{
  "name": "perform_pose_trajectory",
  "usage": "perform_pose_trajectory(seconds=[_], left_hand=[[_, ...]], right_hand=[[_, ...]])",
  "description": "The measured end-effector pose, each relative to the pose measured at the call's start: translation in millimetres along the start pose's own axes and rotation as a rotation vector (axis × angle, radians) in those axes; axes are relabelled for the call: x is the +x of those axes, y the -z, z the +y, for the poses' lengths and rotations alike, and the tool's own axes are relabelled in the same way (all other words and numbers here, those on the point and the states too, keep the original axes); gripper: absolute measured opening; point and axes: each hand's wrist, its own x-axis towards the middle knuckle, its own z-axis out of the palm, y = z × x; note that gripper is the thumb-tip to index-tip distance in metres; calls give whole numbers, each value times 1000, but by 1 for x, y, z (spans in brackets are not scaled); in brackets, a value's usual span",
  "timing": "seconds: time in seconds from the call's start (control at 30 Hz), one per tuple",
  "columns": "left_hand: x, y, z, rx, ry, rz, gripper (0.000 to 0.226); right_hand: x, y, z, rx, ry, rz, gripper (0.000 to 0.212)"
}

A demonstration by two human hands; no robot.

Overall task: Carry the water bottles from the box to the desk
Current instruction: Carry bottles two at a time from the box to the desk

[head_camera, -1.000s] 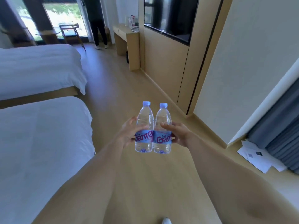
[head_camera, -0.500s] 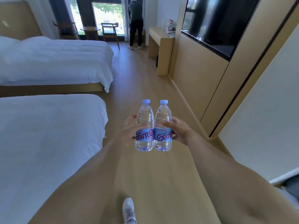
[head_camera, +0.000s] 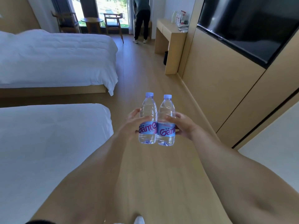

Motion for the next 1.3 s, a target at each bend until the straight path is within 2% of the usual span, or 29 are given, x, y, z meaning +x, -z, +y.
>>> perform_pose_trajectory(seconds=[0.37,0.63,0.87,1.3], left_hand=[[144,35,39,16,27,10,40],[274,43,70,45,13,56,38],[406,38,116,18,42,113,45],[594,56,164,19,57,100,45]], right_hand=[[145,2,-45,32,-33,-26,50],[281,28,-83,45,-23,-83,43],[408,65,-140,29,-29,-115,37],[590,96,-200,45,-65,-108,36]])
